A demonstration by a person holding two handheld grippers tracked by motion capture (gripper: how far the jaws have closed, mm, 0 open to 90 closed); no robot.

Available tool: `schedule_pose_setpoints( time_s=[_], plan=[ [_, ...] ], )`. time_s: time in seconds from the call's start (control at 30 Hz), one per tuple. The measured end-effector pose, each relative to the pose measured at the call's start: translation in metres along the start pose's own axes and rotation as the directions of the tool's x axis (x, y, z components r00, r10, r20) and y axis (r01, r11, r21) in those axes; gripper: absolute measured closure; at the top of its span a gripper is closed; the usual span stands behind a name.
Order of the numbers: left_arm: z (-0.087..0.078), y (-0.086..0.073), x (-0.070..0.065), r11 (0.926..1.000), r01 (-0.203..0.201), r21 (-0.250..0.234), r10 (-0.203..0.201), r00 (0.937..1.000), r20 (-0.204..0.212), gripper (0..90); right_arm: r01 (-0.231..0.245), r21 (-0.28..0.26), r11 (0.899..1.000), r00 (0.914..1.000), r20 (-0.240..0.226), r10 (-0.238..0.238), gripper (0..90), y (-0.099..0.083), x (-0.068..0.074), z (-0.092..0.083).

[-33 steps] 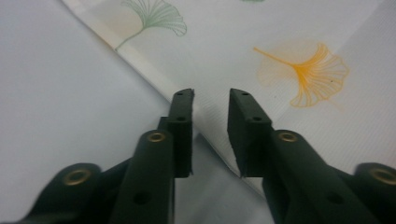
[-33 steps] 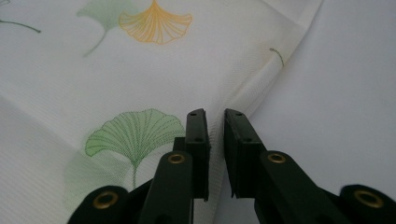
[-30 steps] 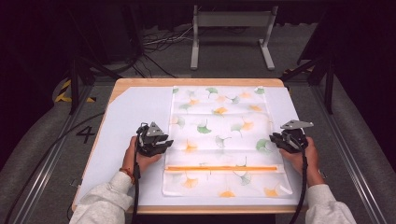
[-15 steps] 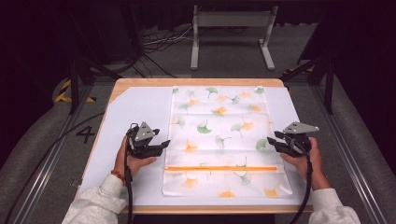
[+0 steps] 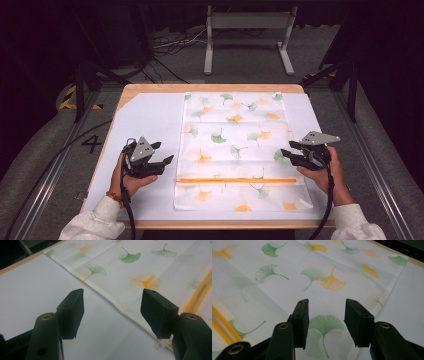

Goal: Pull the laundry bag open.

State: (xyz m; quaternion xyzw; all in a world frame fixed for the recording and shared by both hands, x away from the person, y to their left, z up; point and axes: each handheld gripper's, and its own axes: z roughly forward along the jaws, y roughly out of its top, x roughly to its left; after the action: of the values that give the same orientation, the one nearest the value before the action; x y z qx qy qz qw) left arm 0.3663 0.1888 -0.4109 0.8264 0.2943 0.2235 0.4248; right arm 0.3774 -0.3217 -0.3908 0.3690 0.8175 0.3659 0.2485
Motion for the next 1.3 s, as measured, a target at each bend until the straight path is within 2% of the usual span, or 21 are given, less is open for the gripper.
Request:
schedule_pose_setpoints(
  time_s=[0.2,0.43,0.63,0.73,0.87,1.0,1.07,1.1,1.13,1.17,1.23,1.3],
  plan=[
    [-0.015,-0.01,-0.001,0.9997,0.021,-0.007,-0.021,0.9998,0.0,34.8,0.037,-0.007,0.999,0.9988,-0.032,-0.037,54.9,0.009,0.012,0.001],
    [-0.028,-0.026,-0.001,0.999,0.044,0.012,-0.044,0.999,-0.003,30.5,0.072,0.002,0.997,0.995,-0.069,-0.072,54.4,0.014,0.027,0.005],
    [-0.038,-0.035,-0.009,0.9981,0.059,0.019,-0.059,0.9982,0.006,26.0,0.088,-0.022,0.996,0.9873,-0.131,-0.09,54.4,0.028,0.045,0.007],
    [-0.041,-0.038,-0.014,0.9981,0.058,0.02,-0.059,0.9981,0.019,25.3,0.119,-0.04,0.992,0.9779,-0.169,-0.124,54.5,0.04,0.061,0.009],
    [-0.042,-0.042,-0.019,0.9983,0.05,0.032,-0.051,0.9983,0.03,24.0,0.17,-0.047,0.984,0.959,-0.222,-0.176,54.5,0.053,0.083,0.015],
    [-0.042,-0.043,-0.023,0.9977,0.059,0.035,-0.061,0.9966,0.055,25.9,0.216,-0.051,0.975,0.9333,-0.283,-0.222,56.5,0.067,0.104,0.027],
    [-0.043,-0.043,-0.026,0.9983,0.046,0.034,-0.049,0.996,0.075,33.5,0.225,-0.062,0.972,0.9232,-0.306,-0.233,58.4,0.075,0.114,0.034],
    [-0.043,-0.043,-0.027,0.9986,0.04,0.034,-0.043,0.9935,0.105,38.6,0.227,-0.063,0.972,0.9187,-0.317,-0.235,59.2,0.078,0.117,0.036],
    [-0.043,-0.043,-0.028,0.9988,0.04,0.029,-0.043,0.9911,0.126,48.5,0.23,-0.065,0.971,0.9141,-0.328,-0.238,60.7,0.083,0.122,0.04],
    [-0.043,-0.044,-0.029,0.9987,0.043,0.03,-0.046,0.9892,0.139,52.0,0.229,-0.067,0.971,0.9113,-0.336,-0.238,61.9,0.086,0.124,0.043],
    [-0.042,-0.045,-0.033,0.9988,0.021,0.044,-0.028,0.988,0.152,59.1,0.239,-0.064,0.969,0.9013,-0.357,-0.246,62.5,0.093,0.132,0.051],
    [-0.042,-0.046,-0.036,0.9988,0.019,0.046,-0.026,0.9866,0.161,64.7,0.249,-0.063,0.966,0.8946,-0.368,-0.254,63.4,0.099,0.14,0.059]
  ],
)
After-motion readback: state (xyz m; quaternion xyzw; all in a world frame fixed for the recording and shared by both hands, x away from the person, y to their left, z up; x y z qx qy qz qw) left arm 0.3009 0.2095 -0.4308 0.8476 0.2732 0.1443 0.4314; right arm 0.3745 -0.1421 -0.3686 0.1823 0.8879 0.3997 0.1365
